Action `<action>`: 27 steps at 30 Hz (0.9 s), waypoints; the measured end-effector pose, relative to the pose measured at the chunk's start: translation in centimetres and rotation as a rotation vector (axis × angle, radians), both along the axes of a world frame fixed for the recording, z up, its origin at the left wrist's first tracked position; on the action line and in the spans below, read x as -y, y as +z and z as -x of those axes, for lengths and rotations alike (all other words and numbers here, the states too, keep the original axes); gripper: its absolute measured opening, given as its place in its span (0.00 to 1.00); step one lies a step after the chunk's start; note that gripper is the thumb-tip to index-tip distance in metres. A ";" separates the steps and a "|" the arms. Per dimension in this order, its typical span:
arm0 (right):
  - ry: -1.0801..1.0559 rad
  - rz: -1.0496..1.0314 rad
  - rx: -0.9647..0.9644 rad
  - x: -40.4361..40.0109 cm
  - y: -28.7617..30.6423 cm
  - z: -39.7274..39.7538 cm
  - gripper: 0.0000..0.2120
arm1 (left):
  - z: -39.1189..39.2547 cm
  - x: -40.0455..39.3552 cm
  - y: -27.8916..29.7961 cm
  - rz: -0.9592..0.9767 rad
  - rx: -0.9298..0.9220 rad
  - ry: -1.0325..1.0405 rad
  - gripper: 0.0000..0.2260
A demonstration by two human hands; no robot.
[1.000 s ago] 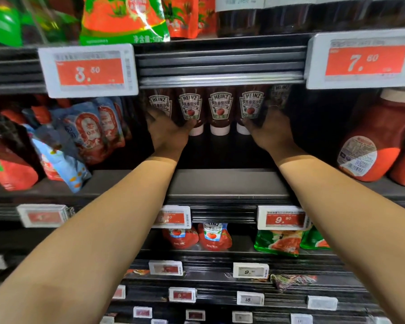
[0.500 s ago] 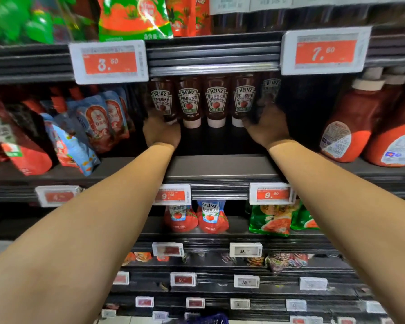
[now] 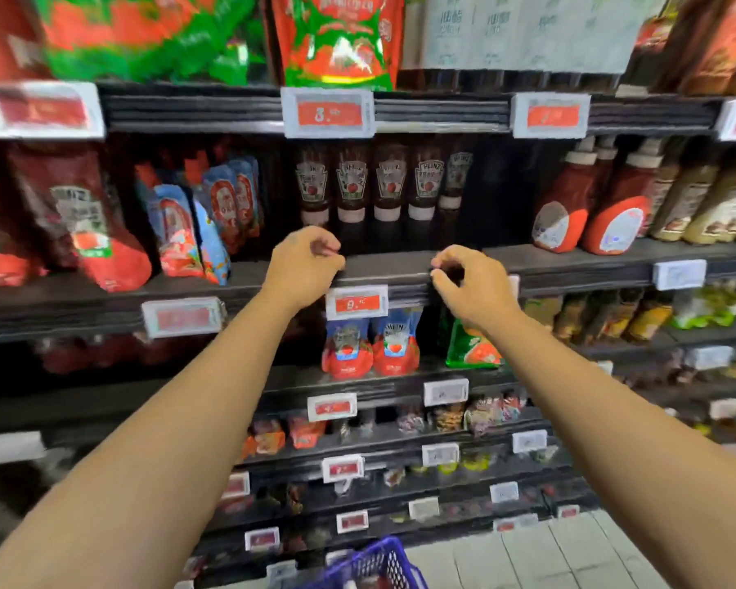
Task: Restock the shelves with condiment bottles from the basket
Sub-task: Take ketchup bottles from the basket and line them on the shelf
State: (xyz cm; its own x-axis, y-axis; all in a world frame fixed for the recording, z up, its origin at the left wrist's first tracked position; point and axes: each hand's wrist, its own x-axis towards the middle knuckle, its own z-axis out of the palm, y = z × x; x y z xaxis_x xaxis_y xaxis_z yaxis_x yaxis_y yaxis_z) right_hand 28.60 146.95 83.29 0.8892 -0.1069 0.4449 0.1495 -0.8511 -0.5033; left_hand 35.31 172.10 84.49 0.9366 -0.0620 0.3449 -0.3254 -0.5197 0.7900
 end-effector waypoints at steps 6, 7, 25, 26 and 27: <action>0.069 -0.132 0.035 -6.0 -5.5 8.8 0.07 | 8.8 -5.2 -5.2 0.165 0.207 -0.206 0.09; 0.090 -0.139 -0.021 -6.6 -7.2 9.8 0.07 | 10.1 -6.1 -7.0 0.164 0.185 -0.199 0.09; 0.187 0.152 -1.299 -3.2 -46.9 20.9 0.11 | 34.9 -12.5 -49.8 -0.186 -1.284 0.301 0.11; 0.220 0.193 -1.345 -3.0 -48.9 21.3 0.13 | 36.0 -12.1 -51.9 -0.210 -1.336 0.292 0.12; 0.244 0.220 -1.380 -2.7 -50.9 21.8 0.14 | 36.9 -11.6 -53.9 -0.216 -1.384 0.308 0.13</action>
State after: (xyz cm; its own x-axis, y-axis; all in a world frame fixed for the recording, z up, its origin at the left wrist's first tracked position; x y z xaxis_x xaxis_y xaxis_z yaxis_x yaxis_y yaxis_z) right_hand 6.81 149.62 32.43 0.6023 0.0663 -0.7955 -0.1936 -0.9547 -0.2262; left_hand -1.57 183.74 30.55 0.4905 0.2685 -0.8291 0.7720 -0.5752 0.2705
